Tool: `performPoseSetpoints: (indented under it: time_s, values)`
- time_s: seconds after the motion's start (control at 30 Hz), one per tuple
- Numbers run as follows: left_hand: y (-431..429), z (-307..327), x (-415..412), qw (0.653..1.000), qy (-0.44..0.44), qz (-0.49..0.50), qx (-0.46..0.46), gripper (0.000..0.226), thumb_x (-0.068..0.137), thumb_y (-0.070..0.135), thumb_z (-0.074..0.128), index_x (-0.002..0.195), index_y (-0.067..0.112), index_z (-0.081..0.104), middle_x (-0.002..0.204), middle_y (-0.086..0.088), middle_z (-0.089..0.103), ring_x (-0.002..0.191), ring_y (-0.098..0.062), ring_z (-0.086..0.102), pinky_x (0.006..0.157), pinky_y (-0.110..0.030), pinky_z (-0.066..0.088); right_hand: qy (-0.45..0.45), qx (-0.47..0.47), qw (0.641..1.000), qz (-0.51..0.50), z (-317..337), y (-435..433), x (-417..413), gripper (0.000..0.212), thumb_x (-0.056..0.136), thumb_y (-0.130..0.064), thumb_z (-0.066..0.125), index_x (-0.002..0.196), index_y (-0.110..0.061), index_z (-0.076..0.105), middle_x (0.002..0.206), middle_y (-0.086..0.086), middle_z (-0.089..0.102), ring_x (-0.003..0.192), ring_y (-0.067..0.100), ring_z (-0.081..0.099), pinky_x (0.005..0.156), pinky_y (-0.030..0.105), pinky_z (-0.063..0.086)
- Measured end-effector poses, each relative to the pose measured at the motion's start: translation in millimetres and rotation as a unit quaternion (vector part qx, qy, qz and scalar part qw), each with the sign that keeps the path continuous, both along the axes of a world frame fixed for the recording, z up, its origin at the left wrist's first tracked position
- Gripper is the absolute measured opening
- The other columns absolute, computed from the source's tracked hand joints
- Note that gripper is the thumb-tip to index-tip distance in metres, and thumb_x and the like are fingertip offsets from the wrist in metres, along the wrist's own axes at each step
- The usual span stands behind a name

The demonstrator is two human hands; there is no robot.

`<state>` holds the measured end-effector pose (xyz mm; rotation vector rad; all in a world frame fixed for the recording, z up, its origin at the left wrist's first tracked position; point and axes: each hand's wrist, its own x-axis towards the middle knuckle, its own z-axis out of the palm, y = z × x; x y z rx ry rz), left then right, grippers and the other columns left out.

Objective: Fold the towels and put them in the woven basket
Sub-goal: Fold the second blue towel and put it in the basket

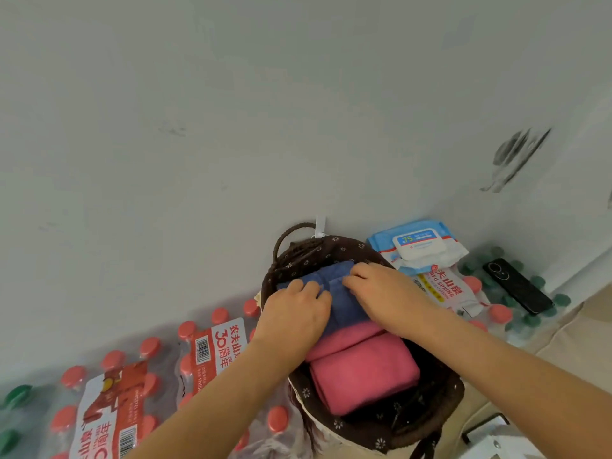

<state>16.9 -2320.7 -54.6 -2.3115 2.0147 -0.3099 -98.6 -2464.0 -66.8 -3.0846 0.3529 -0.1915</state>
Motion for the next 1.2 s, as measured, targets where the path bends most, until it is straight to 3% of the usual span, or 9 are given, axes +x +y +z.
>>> performPoseSetpoints:
  time_s: [0.17, 0.3, 0.37, 0.5, 0.7, 0.8, 0.9, 1.07, 1.2]
  values:
    - [4.8, -5.4, 0.4, 0.996, 0.015, 0.065, 0.061, 0.024, 0.092, 0.015, 0.046, 0.115, 0.016, 0.052, 0.105, -0.004, 0.059, 0.087, -0.027, 0.062, 0.060, -0.035, 0.042, 0.070, 0.055, 0.996, 0.005, -2.4, -3.5, -7.9, 0.042, 0.090, -0.032, 0.033, 0.102, -0.014, 0.069, 0.099, 0.004, 0.069, 0.079, 0.028, 0.066, 0.067, 0.039, 0.054]
    - [4.3, -10.2, 5.6, 0.997, 0.001, 0.059, 0.056, 0.026, 0.089, 0.022, 0.052, 0.113, 0.024, 0.059, 0.108, 0.000, 0.061, 0.097, -0.026, 0.058, 0.087, -0.044, 0.040, 0.084, 0.072, 0.994, 0.008, -6.1, 0.6, -5.4, 0.046, 0.088, -0.036, 0.032, 0.109, -0.017, 0.068, 0.101, 0.007, 0.068, 0.083, 0.031, 0.066, 0.068, 0.040, 0.053]
    - [1.2, -7.1, 7.7, 0.997, -0.002, 0.050, 0.058, 0.020, 0.077, 0.023, 0.064, 0.097, 0.025, 0.067, 0.096, 0.002, 0.062, 0.091, -0.024, 0.056, 0.077, -0.043, 0.041, 0.084, 0.079, 0.993, -0.002, -6.6, -0.6, -2.9, 0.049, 0.089, -0.039, 0.028, 0.114, -0.020, 0.066, 0.108, 0.006, 0.064, 0.090, 0.029, 0.065, 0.073, 0.040, 0.052]
    - [-1.0, -7.3, 4.5, 0.999, -0.016, -0.017, 0.029, 0.013, 0.064, 0.016, 0.074, 0.074, 0.017, 0.066, 0.072, -0.002, 0.058, 0.067, -0.022, 0.055, 0.053, -0.033, 0.045, 0.098, 0.113, 0.988, -0.026, 1.4, -5.5, -2.6, 0.037, 0.094, -0.037, 0.047, 0.130, -0.029, 0.055, 0.119, 0.001, 0.053, 0.105, 0.023, 0.058, 0.084, 0.037, 0.045]
    - [10.7, 1.4, 6.7, 0.998, 0.037, 0.046, 0.036, 0.031, 0.054, 0.019, 0.083, 0.054, 0.024, 0.053, 0.053, 0.006, 0.055, 0.049, -0.018, 0.053, 0.059, -0.029, 0.046, 0.105, 0.096, 0.989, -0.044, -1.2, -5.7, -1.8, 0.038, 0.094, -0.043, 0.045, 0.129, -0.028, 0.046, 0.121, 0.002, 0.051, 0.103, 0.026, 0.057, 0.081, 0.038, 0.047]
    - [16.0, -4.6, 4.3, 0.993, 0.040, 0.080, 0.075, 0.031, 0.061, 0.020, 0.080, 0.054, 0.027, 0.050, 0.053, 0.007, 0.057, 0.050, -0.014, 0.057, 0.073, -0.030, 0.047, 0.101, 0.097, 0.989, -0.043, -1.1, -1.8, -2.3, 0.037, 0.093, -0.045, 0.047, 0.125, -0.028, 0.045, 0.121, 0.003, 0.049, 0.102, 0.027, 0.056, 0.078, 0.040, 0.048]
    - [11.0, -5.6, 9.5, 0.986, 0.025, 0.131, 0.102, 0.013, 0.081, 0.025, 0.062, 0.070, 0.025, 0.056, 0.075, 0.004, 0.067, 0.073, -0.015, 0.064, 0.084, -0.028, 0.039, 0.094, 0.092, 0.991, -0.031, 3.4, 2.5, -0.1, 0.037, 0.092, -0.043, 0.047, 0.125, -0.026, 0.045, 0.121, 0.003, 0.048, 0.104, 0.027, 0.055, 0.080, 0.041, 0.048]
    - [13.2, 8.9, 8.0, 0.991, 0.055, 0.114, 0.054, 0.015, 0.089, 0.031, 0.048, 0.089, 0.023, 0.061, 0.098, 0.003, 0.060, 0.092, -0.021, 0.057, 0.074, -0.031, 0.036, 0.114, 0.127, 0.985, -0.037, 25.9, -0.8, -4.7, 0.041, 0.091, -0.042, 0.051, 0.129, -0.028, 0.050, 0.126, -0.003, 0.052, 0.113, 0.020, 0.054, 0.088, 0.037, 0.046]
    - [19.2, 11.8, 6.3, 0.993, 0.095, 0.056, -0.049, 0.008, 0.078, 0.021, 0.059, 0.074, 0.017, 0.065, 0.083, 0.000, 0.058, 0.077, -0.024, 0.053, 0.061, -0.036, 0.041, 0.025, 0.125, 0.989, -0.070, 40.3, 1.5, -14.0, 0.023, 0.090, -0.034, 0.053, 0.108, -0.025, 0.064, 0.108, -0.003, 0.064, 0.102, 0.022, 0.058, 0.081, 0.041, 0.048]
